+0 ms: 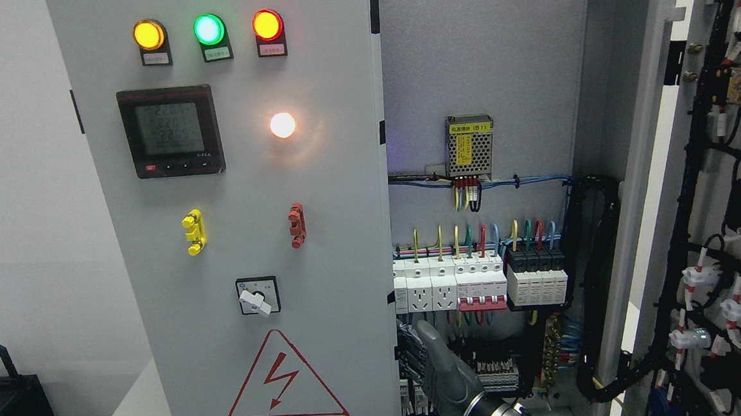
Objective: Open door with both hands
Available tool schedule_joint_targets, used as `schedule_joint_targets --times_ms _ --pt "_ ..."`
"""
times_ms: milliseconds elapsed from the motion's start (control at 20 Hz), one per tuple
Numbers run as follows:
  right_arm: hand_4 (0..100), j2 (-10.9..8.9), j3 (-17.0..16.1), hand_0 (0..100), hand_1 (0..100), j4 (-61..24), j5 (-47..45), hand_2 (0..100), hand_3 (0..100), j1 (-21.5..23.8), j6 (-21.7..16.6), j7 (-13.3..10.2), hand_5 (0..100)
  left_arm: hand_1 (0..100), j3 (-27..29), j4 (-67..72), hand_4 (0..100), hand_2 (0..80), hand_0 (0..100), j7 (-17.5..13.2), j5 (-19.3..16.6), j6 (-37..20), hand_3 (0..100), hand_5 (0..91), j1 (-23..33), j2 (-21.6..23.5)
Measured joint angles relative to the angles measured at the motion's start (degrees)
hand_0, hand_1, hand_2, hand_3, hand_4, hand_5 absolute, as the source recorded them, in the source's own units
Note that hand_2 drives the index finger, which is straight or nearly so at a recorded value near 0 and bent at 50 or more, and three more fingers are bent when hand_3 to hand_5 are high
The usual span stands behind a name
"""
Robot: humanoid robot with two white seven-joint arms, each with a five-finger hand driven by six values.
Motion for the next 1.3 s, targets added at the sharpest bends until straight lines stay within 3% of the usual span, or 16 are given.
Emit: schedule_joint_targets --times_ms 551,1302 --pt "0 -0.26 -0.08 0 0 0.05 -0.46 0 0 -0.42 0.71 0.08 0 0 0.00 0.00 4 0.0 0 0.00 0.00 -0.05 0 0.0 0.00 0.00" --pt "0 -0.48 -0.18 0 0 0.07 -1.62 0 0 -0.69 0.92 2.76 0 0 0.00 0.00 4 0.0 0 0.00 0.01 -0.05 0 0.0 0.00 0.00"
